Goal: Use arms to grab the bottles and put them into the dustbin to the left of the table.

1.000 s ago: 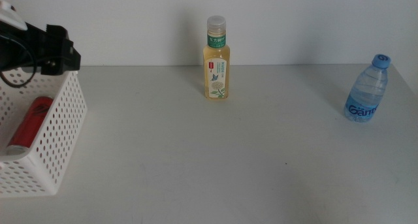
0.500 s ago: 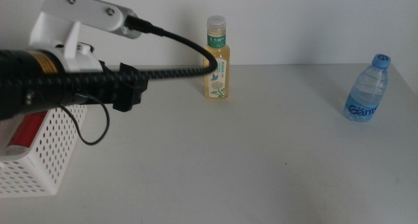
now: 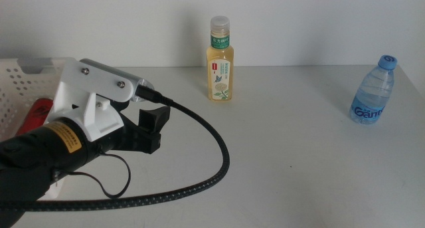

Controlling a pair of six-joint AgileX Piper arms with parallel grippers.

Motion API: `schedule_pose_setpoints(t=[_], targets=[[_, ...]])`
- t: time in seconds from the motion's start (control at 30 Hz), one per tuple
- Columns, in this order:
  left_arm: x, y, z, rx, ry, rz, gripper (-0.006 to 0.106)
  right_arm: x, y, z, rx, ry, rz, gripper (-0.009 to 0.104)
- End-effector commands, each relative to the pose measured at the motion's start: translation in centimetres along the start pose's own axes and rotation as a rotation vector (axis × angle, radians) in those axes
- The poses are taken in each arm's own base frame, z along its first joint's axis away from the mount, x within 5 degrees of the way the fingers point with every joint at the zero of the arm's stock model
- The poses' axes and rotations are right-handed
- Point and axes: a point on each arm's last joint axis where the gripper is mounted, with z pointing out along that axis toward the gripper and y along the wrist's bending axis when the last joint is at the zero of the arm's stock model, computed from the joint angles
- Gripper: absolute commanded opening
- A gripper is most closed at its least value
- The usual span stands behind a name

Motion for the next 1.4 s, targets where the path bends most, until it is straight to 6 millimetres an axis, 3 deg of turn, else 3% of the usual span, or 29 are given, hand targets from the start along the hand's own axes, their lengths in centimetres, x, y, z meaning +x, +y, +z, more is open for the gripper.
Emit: schedule_pose_setpoints(t=[0.0, 0.2, 0.37, 0.47, 0.67, 1.1, 1.37], targets=[[-1.9, -0.1, -0.5, 0.003, -0.137, -0.03, 0.081, -1.1, 0.1, -0.3, -0.009, -0.103, -0.014, 0.094], [-1.9, -0.1, -0.5, 0.003, -0.146, -0.03, 0.081, -1.1, 0.1, -0.3, -0.009, -0.103, -0.014, 0.094], [-2.4, 0.1, 0.6, -0.002, -0.266, -0.03, 0.093, -1.1, 0.1, -0.3, -0.009, -0.103, -0.014, 0.094], [-2.3, 0.1, 1.7, -0.003, -0.312, -0.029, 0.094, -1.1, 0.1, -0.3, -0.009, -0.103, -0.014, 0.094], [-1.7, -0.7, 4.7, 0.034, -0.396, -0.033, 0.094, -1.1, 0.1, -0.3, -0.009, -0.103, -0.014, 0.094], [-2.7, -1.3, 12.2, 0.04, -0.364, -0.045, 0.094, -1.1, 0.1, -0.3, -0.009, -0.103, -0.014, 0.094], [-2.3, -1.5, 17.1, 0.042, -0.352, -0.083, 0.094, -1.1, 0.1, -0.3, -0.009, -0.103, -0.014, 0.094]])
